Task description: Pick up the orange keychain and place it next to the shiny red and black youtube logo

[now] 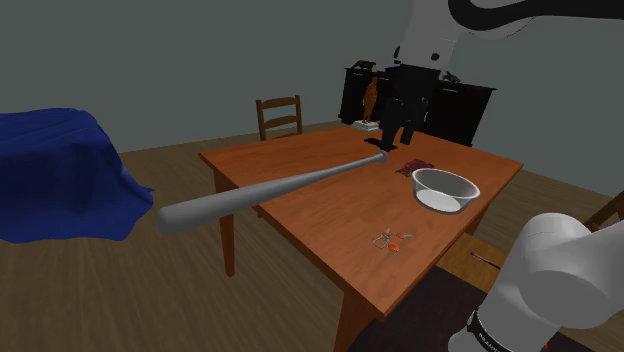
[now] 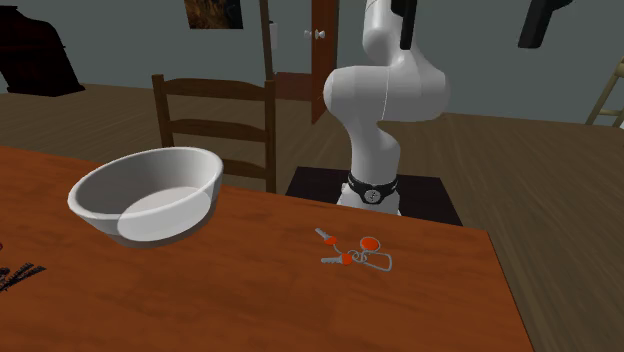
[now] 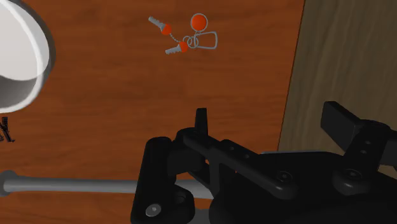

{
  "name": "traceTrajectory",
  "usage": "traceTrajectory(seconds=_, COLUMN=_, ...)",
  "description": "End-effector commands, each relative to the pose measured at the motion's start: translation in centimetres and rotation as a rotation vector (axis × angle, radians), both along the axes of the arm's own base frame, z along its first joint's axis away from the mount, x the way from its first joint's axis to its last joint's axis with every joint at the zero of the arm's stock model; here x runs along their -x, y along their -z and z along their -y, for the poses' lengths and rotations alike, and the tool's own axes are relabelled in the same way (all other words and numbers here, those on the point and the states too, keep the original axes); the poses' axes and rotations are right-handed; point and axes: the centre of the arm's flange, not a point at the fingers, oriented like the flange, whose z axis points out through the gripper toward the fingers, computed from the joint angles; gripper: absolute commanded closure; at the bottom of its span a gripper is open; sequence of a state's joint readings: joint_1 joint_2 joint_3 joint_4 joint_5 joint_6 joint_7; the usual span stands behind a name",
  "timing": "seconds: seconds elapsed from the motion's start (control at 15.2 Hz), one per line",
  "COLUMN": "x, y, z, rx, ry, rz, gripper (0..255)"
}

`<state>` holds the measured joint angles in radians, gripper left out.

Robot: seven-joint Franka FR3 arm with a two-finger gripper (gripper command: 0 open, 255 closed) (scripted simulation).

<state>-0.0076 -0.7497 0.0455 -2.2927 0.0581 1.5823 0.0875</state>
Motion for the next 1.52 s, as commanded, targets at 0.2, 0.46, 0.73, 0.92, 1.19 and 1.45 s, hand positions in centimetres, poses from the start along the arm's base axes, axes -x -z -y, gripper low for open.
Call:
traceTrajectory(seconds=0.2, x=-0.9, y=3.7, z=1.2, rx=-0.002, ry=0.198, rz=-0.021, gripper=0)
traceTrajectory(seconds=0.46, x=-1.7, y=8.6, z=3.0, rx=-0.005, ry=0.463, rz=-0.049, gripper=0)
traceTrajectory(seconds=0.73, x=-1.8, y=13.6, z=4.8, rx=-0.008, ry=0.728, rz=-0.077, gripper=0)
traceTrajectory(seconds=0.92, x=-1.5, y=17.3, z=6.2, rx=-0.01, ry=0.926, rz=-0.098, gripper=0)
traceTrajectory(seconds=1.19, x=-0.5, y=22.3, z=7.9, rx=-0.013, ry=1.19, rz=-0.126, gripper=0)
traceTrajectory(seconds=1.45, x=0.0, y=24.9, z=8.3, rx=-0.013, ry=1.275, rz=-0.135, gripper=0)
